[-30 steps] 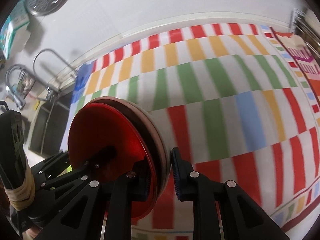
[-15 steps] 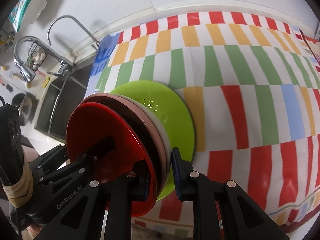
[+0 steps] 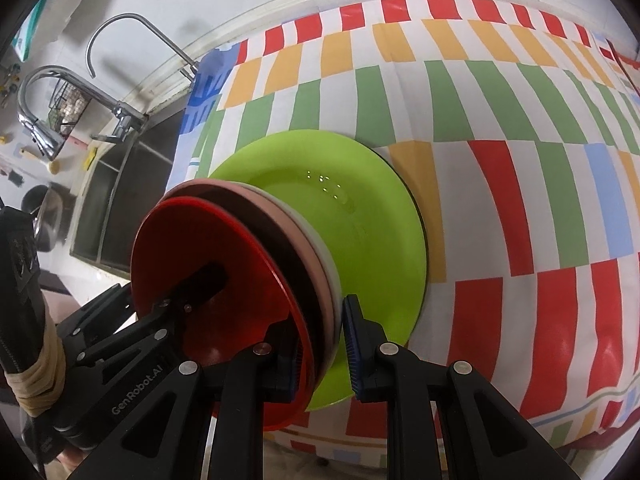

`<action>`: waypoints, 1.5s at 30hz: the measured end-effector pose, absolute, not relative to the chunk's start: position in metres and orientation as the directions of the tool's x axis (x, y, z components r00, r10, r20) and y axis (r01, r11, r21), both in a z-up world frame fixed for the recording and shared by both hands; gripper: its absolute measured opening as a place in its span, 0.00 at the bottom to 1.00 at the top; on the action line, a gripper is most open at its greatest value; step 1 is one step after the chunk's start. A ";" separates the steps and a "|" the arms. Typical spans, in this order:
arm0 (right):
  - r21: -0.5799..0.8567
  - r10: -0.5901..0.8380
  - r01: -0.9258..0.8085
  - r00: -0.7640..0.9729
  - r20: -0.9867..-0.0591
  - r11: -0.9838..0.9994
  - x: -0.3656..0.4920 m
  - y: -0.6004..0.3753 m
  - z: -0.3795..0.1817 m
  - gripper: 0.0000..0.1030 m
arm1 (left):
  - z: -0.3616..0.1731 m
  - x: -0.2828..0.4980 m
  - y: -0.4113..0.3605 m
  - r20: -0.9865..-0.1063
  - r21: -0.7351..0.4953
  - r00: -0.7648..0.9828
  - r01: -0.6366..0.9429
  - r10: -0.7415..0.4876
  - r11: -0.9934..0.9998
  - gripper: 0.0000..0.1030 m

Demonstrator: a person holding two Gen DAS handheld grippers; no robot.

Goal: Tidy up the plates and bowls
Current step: 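Carry the bowl stack with the left tool onto the lime-green plate, then open the left tool to release the bowl stack on the plate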

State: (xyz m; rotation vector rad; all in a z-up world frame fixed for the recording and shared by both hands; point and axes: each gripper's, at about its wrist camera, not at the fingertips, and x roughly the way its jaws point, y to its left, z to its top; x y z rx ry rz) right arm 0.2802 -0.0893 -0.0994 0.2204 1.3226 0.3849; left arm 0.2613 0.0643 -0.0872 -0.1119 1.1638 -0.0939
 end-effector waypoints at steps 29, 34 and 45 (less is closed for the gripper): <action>0.322 0.356 -0.163 0.262 -0.897 0.932 0.290 -0.078 -0.101 0.20 | -0.092 0.273 0.078 -0.904 -0.148 0.400 0.035 -0.150 0.988 0.37; 0.295 0.339 -0.174 0.343 -0.876 0.939 0.283 -0.081 -0.084 0.34 | -0.079 0.266 0.077 -0.881 -0.115 0.456 0.059 -0.129 0.992 0.56; 0.170 0.227 -0.152 0.605 -0.763 0.974 0.231 -0.108 -0.032 0.65 | -0.034 0.209 0.067 -0.761 0.022 0.649 0.025 0.000 0.999 0.87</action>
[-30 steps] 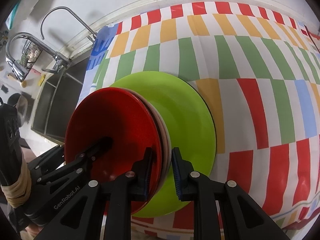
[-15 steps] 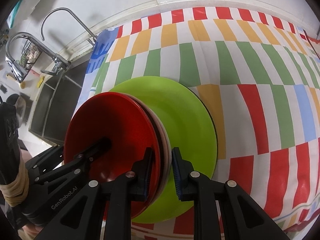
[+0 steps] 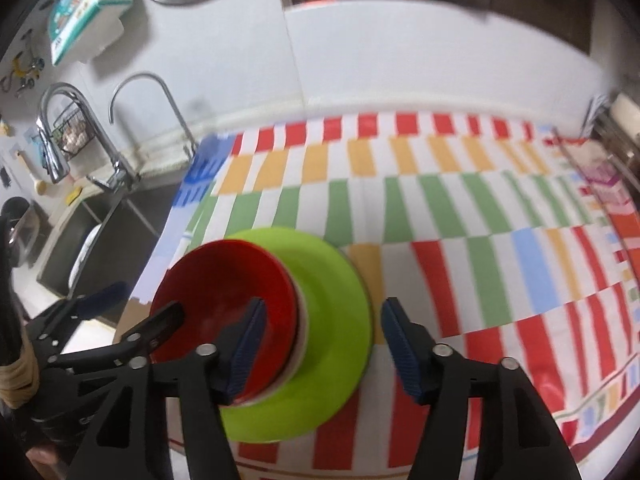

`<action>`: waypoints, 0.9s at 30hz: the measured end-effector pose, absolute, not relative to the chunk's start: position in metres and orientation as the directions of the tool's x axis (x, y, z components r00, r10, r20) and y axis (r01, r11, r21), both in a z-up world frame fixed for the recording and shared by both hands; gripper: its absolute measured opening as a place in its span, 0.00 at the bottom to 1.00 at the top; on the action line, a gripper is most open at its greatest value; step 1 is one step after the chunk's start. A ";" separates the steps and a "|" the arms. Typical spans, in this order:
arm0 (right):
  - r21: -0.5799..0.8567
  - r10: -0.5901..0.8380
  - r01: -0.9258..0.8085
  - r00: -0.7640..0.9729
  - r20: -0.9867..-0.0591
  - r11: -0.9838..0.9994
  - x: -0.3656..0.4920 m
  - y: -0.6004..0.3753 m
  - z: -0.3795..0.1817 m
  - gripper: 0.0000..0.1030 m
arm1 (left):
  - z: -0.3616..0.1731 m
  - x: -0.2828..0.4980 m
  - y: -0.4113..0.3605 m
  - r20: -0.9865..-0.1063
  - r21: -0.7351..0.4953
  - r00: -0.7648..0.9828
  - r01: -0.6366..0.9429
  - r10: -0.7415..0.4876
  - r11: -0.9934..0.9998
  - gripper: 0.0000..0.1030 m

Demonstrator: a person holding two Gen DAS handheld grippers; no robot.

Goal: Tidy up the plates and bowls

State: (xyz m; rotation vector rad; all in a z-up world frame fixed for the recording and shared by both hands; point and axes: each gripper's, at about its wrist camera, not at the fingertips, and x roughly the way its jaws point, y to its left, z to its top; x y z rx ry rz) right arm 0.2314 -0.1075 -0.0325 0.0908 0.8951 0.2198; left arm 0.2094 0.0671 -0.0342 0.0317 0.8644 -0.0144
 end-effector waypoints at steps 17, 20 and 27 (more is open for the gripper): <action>0.039 0.195 -0.218 0.763 -0.616 0.975 0.116 -0.139 -0.001 0.84 | 0.000 0.080 0.035 -0.612 0.118 0.774 -0.113 0.162 0.987 1.00; 0.036 0.194 -0.215 0.780 -0.595 0.976 0.093 -0.146 0.004 0.86 | 0.006 0.057 0.027 -0.591 0.129 0.787 -0.123 0.176 0.984 1.00; 0.047 0.204 -0.216 0.798 -0.567 0.975 0.044 -0.163 0.013 0.87 | 0.020 0.014 0.012 -0.555 0.134 0.811 -0.132 0.185 0.982 1.00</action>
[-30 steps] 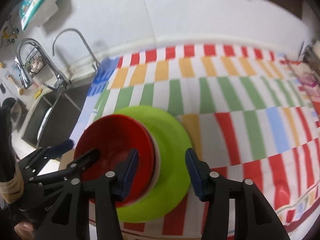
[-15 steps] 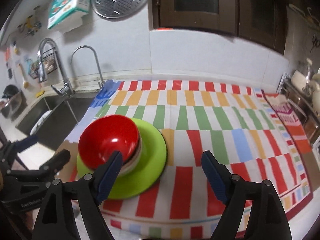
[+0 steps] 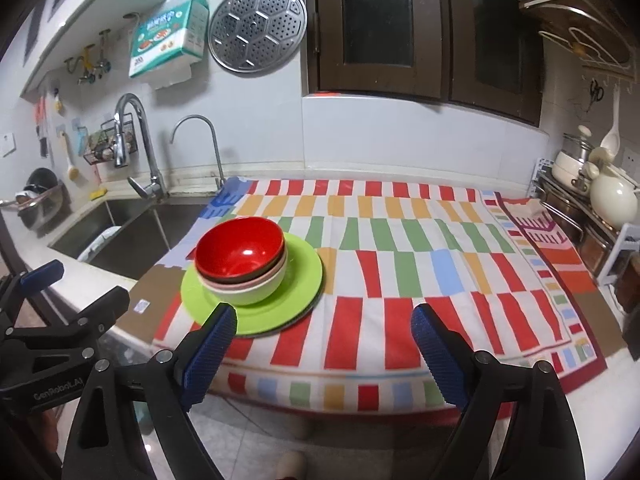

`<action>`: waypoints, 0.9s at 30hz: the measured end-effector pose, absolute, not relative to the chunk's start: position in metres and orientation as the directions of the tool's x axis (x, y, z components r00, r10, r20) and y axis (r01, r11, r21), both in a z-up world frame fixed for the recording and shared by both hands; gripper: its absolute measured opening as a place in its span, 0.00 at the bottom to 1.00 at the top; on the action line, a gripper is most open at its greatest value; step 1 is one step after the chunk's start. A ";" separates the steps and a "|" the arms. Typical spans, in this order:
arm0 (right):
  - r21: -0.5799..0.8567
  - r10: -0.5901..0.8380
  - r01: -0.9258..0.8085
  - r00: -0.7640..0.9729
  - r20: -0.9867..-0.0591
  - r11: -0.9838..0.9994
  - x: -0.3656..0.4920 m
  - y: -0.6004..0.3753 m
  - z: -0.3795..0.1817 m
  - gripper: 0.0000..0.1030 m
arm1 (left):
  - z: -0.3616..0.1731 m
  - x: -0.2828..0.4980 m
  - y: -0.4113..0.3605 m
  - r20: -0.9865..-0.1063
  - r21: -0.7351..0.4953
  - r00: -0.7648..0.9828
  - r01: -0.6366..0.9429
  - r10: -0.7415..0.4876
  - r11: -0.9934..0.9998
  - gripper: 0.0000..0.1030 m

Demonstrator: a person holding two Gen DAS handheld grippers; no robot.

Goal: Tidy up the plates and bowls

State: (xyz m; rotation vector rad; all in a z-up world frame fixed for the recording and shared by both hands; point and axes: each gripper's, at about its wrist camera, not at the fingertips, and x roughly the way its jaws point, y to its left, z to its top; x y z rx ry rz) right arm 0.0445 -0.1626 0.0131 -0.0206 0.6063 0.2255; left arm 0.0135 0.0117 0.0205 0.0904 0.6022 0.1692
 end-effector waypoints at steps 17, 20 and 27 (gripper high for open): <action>0.063 0.203 -0.200 0.829 -0.522 0.978 -0.014 -0.194 0.027 0.87 | 0.038 -0.034 -0.016 -0.517 0.143 0.840 -0.108 0.167 0.984 1.00; 0.069 0.206 -0.200 0.829 -0.519 0.977 -0.018 -0.196 0.028 0.87 | 0.040 -0.037 -0.018 -0.511 0.147 0.842 -0.111 0.171 0.983 1.00; 0.075 0.204 -0.194 0.827 -0.524 0.978 -0.021 -0.200 0.029 0.87 | 0.039 -0.038 -0.020 -0.531 0.144 0.834 -0.085 0.149 0.986 1.00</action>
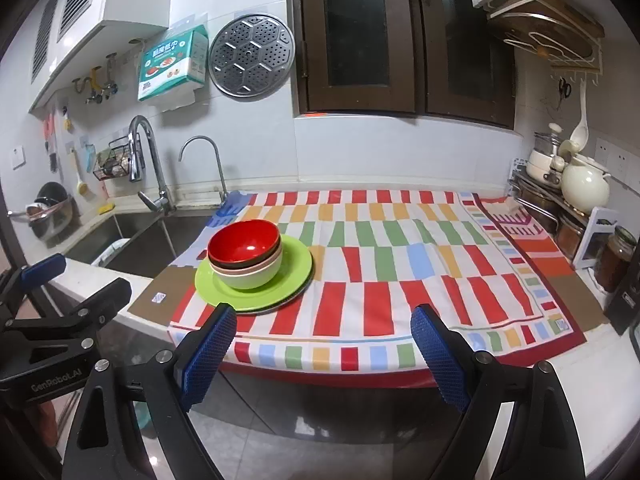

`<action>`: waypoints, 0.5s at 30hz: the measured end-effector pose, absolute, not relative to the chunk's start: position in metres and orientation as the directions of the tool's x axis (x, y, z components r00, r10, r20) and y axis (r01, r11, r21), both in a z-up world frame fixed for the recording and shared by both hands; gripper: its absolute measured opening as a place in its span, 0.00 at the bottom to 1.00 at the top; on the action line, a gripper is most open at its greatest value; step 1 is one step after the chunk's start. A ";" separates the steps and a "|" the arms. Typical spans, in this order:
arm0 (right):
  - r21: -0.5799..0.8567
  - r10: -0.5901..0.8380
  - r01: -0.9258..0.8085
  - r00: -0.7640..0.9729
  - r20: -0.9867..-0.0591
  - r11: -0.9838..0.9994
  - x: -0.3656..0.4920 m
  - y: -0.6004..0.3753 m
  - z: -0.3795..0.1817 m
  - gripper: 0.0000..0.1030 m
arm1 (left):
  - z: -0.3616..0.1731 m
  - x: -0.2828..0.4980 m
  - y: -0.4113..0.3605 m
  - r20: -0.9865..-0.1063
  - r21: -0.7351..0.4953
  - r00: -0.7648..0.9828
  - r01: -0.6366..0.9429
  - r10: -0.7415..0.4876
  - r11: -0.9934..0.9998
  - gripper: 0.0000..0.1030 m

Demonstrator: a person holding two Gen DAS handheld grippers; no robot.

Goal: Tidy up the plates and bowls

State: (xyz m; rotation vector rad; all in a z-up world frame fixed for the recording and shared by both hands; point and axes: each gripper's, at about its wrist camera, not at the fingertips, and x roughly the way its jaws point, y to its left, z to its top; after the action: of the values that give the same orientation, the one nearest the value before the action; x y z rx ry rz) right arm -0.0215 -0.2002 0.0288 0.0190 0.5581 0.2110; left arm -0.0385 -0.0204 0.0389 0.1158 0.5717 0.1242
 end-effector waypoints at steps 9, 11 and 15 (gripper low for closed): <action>0.058 0.180 -0.175 0.831 -0.526 0.983 -0.025 -0.201 0.029 0.87 | 0.039 -0.034 -0.022 -0.529 0.132 0.840 -0.061 0.122 0.989 1.00; 0.057 0.176 -0.172 0.833 -0.525 0.983 -0.024 -0.202 0.030 0.87 | 0.039 -0.034 -0.022 -0.528 0.135 0.841 -0.060 0.123 0.989 1.00; 0.054 0.178 -0.176 0.837 -0.517 0.983 -0.024 -0.200 0.031 0.87 | 0.039 -0.033 -0.020 -0.524 0.134 0.842 -0.067 0.128 0.989 1.00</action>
State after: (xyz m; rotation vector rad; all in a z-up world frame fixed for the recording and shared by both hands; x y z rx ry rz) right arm -0.0235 -0.2002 0.0311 0.0047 0.5475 0.1874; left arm -0.0333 -0.0203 0.0390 0.1124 0.5607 0.1032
